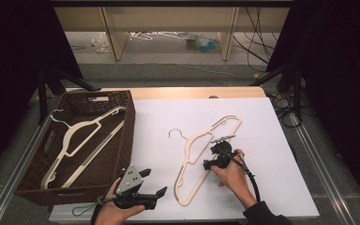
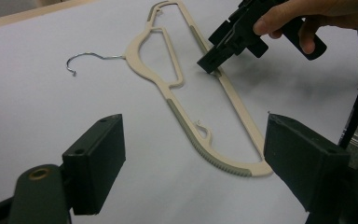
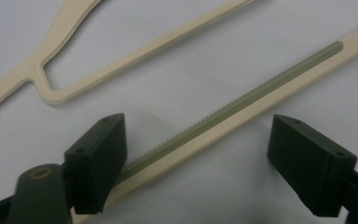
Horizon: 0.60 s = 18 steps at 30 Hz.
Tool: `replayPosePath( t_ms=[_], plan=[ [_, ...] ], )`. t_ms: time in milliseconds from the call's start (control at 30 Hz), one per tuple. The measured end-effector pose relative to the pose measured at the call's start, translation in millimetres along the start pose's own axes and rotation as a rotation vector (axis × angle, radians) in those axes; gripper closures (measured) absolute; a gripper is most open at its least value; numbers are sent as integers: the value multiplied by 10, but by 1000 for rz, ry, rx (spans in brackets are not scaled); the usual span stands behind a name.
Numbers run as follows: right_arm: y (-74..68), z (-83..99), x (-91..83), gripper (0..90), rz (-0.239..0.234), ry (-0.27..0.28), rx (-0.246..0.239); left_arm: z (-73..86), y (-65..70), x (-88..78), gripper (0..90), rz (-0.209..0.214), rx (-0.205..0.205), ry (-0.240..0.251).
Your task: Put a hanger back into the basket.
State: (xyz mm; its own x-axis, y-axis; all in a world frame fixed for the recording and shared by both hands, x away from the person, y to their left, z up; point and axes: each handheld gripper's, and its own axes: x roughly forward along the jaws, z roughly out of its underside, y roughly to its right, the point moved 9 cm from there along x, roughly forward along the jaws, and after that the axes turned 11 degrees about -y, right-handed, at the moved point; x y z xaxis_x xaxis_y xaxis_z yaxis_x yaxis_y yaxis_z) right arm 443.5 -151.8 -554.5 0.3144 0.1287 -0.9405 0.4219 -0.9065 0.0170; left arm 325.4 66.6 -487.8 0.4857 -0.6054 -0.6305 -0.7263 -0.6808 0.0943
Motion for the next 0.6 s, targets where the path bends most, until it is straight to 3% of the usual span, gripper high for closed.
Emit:
replayPosePath(
  t_ms=[100, 133, 333, 400, 467, 600],
  plan=[
    [-17, -6, -2, 210, 5, -9, -9, 2, 0, 0, 209, -1, 5, -3],
    [-40, 9, -8, 219, -4, -29, 9, 3, 1, -1, 209, -1, 5, -4],
    [-17, 65, -60, 313, -21, -86, -77, 7, -7, -15, 211, -3, 2, -2],
    [-20, 104, -83, 342, -33, -112, -77, 9, -11, -19, 212, -4, 7, -3],
    [19, 122, -97, 365, -41, -117, -111, 8, -2, -21, 213, -2, -2, 3],
    [55, 199, -145, 417, -62, -158, -113, 10, -1, -25, 216, 4, 5, 5]
  ],
)
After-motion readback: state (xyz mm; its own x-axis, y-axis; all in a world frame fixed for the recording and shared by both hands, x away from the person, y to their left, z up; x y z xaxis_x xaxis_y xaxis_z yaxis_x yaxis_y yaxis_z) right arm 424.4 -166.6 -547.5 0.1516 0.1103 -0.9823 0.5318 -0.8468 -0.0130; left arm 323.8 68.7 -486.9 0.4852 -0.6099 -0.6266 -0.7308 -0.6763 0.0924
